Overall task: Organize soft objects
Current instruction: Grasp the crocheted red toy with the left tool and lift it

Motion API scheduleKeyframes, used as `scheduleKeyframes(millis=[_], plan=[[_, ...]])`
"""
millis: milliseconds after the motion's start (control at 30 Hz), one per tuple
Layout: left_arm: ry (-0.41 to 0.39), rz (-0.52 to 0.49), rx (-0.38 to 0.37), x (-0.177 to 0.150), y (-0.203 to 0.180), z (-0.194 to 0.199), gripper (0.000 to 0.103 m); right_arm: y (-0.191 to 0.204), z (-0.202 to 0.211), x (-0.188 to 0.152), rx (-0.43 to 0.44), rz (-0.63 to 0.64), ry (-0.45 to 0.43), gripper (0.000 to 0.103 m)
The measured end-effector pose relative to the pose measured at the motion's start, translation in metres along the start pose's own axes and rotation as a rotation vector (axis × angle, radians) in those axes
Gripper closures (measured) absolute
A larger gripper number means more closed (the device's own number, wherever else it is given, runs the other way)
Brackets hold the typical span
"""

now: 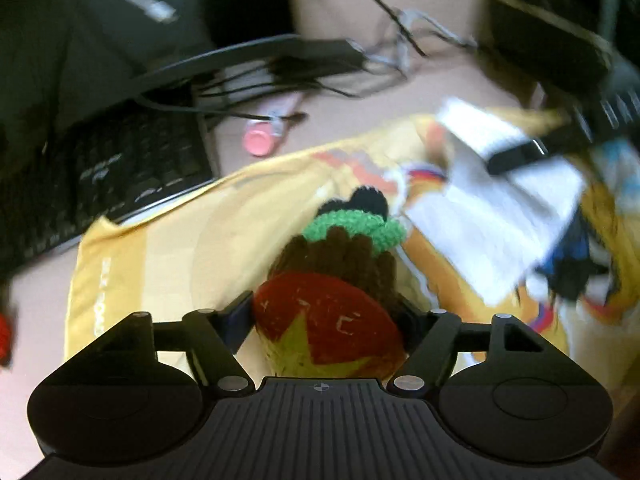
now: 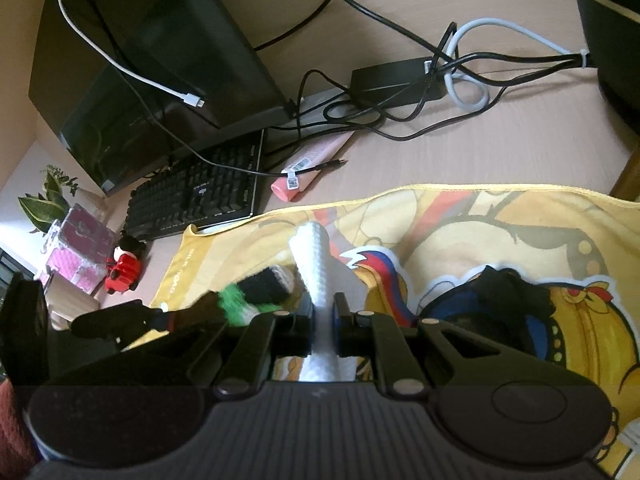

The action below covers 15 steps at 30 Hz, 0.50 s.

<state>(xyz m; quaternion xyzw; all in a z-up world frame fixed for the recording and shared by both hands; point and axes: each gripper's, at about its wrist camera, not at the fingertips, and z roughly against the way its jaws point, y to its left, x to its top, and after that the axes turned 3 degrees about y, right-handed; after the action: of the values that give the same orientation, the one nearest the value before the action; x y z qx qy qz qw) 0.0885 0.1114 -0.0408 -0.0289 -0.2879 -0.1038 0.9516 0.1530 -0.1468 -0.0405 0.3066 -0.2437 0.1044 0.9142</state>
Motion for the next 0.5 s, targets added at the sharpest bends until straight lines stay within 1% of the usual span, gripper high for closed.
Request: scheduleKeyframes(millis=[67,133,167,200,233,267,333,367,400,467,500], plan=[[-0.014,0.098,-0.073,0.005,0.013,0.003,0.029,-0.003,0.007,0.002,0.029,-0.024,-0.02,0.092],[-0.032,0.227,-0.223,0.008,0.028,0.009,0.029,-0.005,0.016,0.006,0.069,-0.051,-0.048,0.092],[-0.042,0.275,-0.286,0.009,0.033,0.011,0.029,-0.006,0.022,0.009,0.087,-0.06,-0.06,0.092],[-0.051,0.293,-0.316,0.009,0.034,0.014,0.028,-0.006,0.027,0.011,0.108,-0.066,-0.069,0.092],[-0.057,0.305,-0.325,0.01,0.035,0.015,0.028,-0.006,0.03,0.012,0.129,-0.069,-0.069,0.092],[-0.053,0.302,-0.294,0.01,0.035,0.014,0.027,-0.005,0.031,0.013,0.148,-0.07,-0.063,0.092],[-0.019,0.326,-0.224,0.007,0.039,0.005,0.027,-0.004,0.023,0.01,0.168,-0.054,-0.015,0.092],[-0.001,0.347,-0.197,0.004,0.042,0.0,0.027,-0.002,0.016,0.007,0.137,-0.027,0.014,0.092],[0.007,0.373,-0.185,0.002,0.046,-0.003,0.026,0.001,0.007,0.004,0.085,0.016,0.04,0.092],[0.0,0.417,-0.164,-0.002,0.054,-0.004,0.019,0.01,-0.006,-0.006,-0.028,0.128,0.062,0.092],[-0.011,0.435,-0.151,-0.003,0.057,-0.003,0.012,0.014,-0.011,-0.011,-0.084,0.186,0.068,0.087]])
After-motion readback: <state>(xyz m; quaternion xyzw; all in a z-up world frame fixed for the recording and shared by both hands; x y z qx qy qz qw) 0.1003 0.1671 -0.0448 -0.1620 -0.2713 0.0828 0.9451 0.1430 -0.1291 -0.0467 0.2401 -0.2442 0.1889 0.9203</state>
